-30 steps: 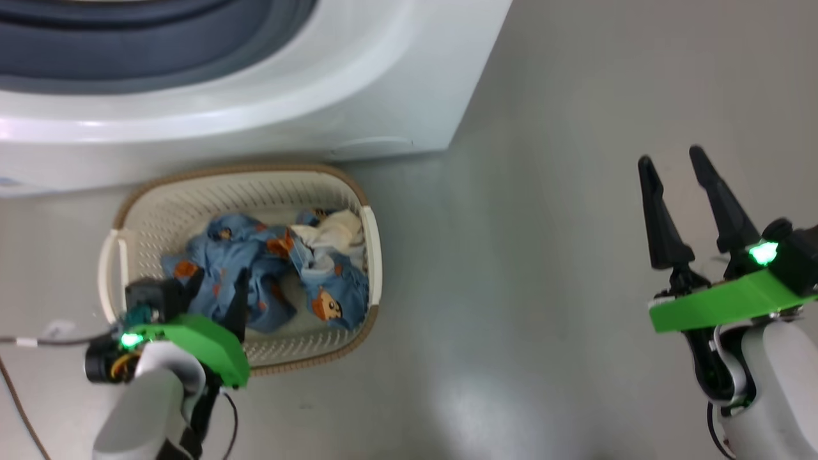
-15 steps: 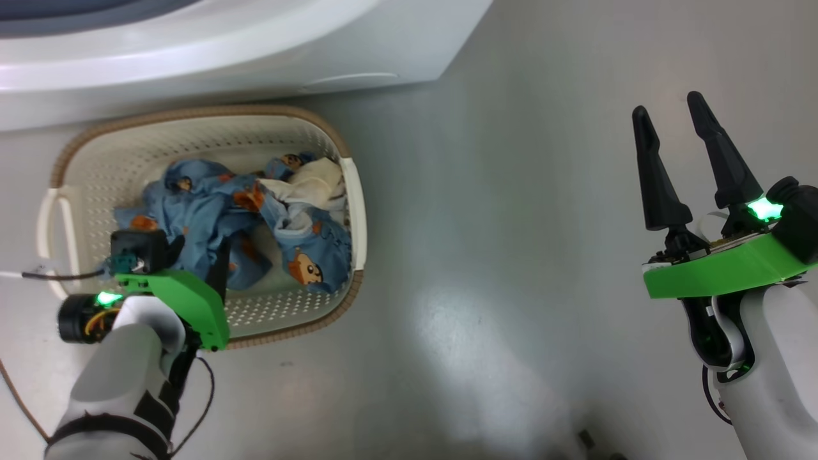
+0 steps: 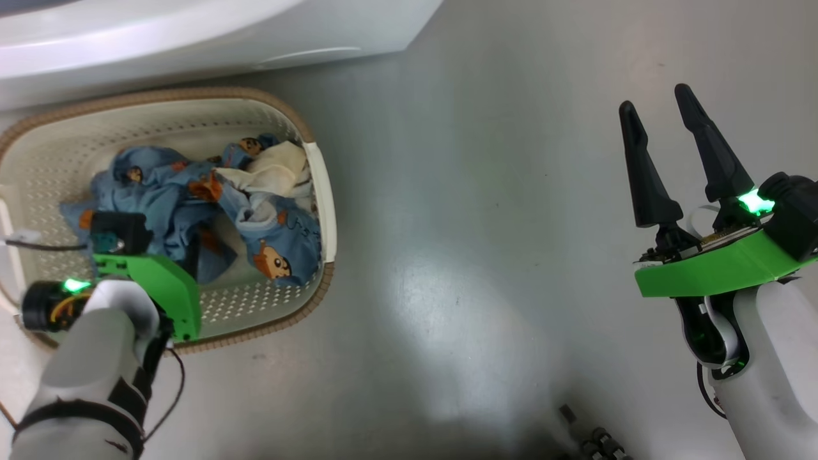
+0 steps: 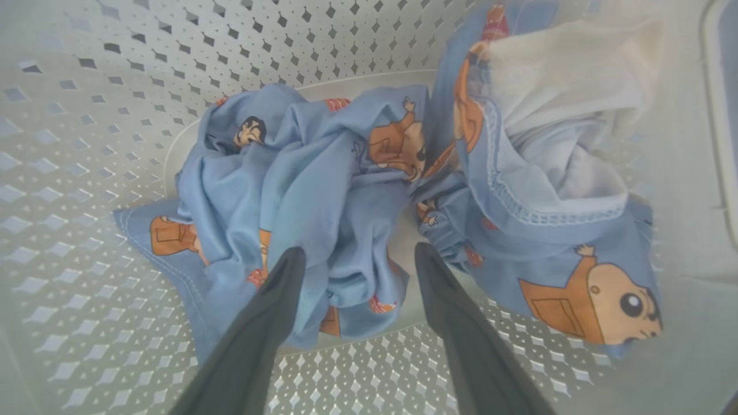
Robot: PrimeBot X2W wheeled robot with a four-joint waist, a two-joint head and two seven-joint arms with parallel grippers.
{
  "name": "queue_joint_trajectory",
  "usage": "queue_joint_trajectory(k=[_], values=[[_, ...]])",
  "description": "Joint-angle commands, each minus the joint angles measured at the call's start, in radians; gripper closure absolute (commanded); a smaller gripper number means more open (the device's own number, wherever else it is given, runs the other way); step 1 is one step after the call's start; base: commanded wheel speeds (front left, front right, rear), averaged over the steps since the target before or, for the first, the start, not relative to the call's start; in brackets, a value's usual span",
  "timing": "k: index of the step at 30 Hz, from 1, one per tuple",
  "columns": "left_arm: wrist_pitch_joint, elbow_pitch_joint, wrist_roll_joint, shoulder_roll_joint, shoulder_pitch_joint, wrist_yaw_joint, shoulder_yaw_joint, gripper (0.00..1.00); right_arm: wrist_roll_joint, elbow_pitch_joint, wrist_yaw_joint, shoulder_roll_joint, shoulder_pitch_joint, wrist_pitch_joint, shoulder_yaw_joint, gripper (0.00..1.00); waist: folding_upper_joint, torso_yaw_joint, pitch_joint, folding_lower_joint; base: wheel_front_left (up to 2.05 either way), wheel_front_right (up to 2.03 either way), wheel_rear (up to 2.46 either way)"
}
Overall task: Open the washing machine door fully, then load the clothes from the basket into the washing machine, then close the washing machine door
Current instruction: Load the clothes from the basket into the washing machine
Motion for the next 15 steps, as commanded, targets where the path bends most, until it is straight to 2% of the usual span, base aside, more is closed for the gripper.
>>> queue_joint_trajectory(k=[1, 5, 9, 15], values=[[0.007, -0.003, 0.007, 0.049, 0.006, 0.010, 0.016, 0.00, -0.008, -0.027, 0.004, -0.009, 0.020, -0.008, 0.020, 0.00, 0.0000, -0.012, 0.015, 0.0000, 0.00, 0.00, 0.00], [0.015, -0.003, 0.011, 0.073, -0.009, 0.027, 0.009, 0.00, -0.007, -0.037, 0.004, -0.009, 0.014, -0.008, 0.033, 0.00, 0.0000, -0.025, 0.035, 0.0000, 0.00, 0.00, 0.00], [0.030, -0.003, 0.005, 0.072, -0.020, 0.040, 0.008, 0.00, -0.007, -0.045, 0.004, -0.009, 0.011, -0.008, 0.040, 0.00, 0.0000, -0.032, 0.049, 0.0000, 0.00, 0.00, 0.00], [0.054, -0.003, 0.000, 0.088, -0.033, 0.038, 0.000, 0.00, -0.009, -0.052, 0.004, -0.010, 0.008, -0.008, 0.050, 0.00, 0.0000, -0.041, 0.069, 0.0000, 0.00, 0.00, 0.00]])
